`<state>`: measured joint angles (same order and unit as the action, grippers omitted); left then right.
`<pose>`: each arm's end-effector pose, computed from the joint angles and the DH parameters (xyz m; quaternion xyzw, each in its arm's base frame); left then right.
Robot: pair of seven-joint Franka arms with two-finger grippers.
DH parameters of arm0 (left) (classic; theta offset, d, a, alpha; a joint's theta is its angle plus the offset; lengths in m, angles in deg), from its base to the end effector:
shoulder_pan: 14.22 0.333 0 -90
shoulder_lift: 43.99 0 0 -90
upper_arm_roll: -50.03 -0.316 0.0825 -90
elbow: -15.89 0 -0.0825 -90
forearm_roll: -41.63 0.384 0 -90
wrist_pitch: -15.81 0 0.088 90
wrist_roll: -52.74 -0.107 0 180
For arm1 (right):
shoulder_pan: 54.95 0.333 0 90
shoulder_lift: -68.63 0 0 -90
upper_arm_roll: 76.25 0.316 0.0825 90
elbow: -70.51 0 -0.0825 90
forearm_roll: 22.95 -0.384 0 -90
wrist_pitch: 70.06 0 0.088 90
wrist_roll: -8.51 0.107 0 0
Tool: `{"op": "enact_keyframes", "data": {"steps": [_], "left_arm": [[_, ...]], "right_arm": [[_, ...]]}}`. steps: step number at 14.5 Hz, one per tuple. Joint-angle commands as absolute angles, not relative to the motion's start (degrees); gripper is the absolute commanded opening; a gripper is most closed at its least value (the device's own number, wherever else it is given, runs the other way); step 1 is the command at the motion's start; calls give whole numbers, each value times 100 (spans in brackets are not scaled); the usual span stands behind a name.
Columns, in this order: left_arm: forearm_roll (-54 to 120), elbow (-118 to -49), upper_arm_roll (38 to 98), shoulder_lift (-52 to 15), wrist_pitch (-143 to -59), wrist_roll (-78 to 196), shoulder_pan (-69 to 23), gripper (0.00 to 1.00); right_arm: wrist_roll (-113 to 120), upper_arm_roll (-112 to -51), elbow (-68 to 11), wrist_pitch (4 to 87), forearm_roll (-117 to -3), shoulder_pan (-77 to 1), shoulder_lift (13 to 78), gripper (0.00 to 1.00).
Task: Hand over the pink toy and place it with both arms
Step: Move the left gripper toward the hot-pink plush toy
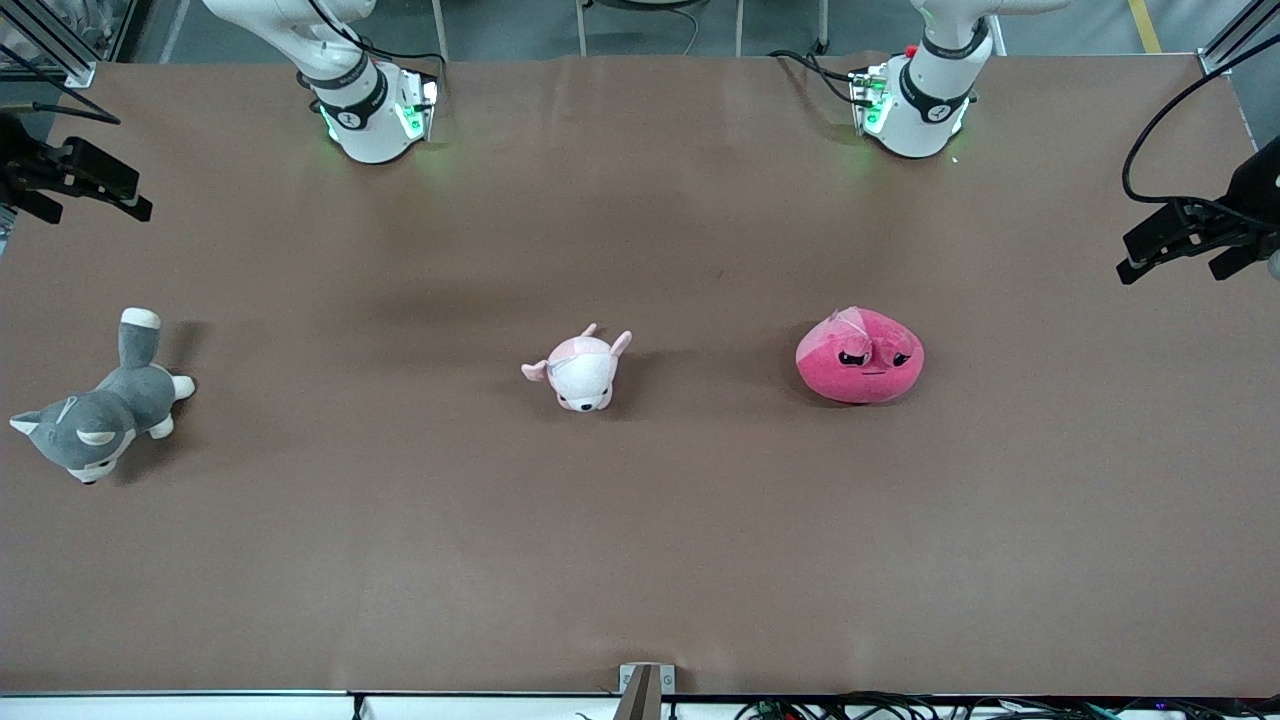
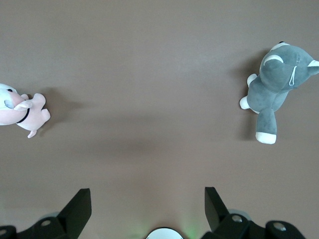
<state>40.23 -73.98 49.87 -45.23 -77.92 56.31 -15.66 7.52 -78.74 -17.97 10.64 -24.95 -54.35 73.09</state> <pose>0.5545 -0.0148 0.6436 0.9987 0.0202 0.0439 0.0141 0.5125 -0.0138 0.6646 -0.9994 0.0054 0.0285 0.0197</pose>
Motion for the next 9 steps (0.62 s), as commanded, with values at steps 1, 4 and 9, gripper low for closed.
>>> {"op": "enact_keyframes", "data": {"steps": [1,4,9], "left_arm": [[3961,-7314,4994,-4478,-7682,5547,-1545,100],[3961,-7279,4994,-4460,-7682,5582,-1580,100],[3944,-7288,5038,-4381,-7682,5591,-1633,100]], "right_arm": [[746,-7853,-1958,1132,-2603,-5539,7452,100],[746,-7845,-1958,1133,-2603,-5539,7443,100],[737,-7845,-1958,1124,-2603,-5539,7443,100]]}}
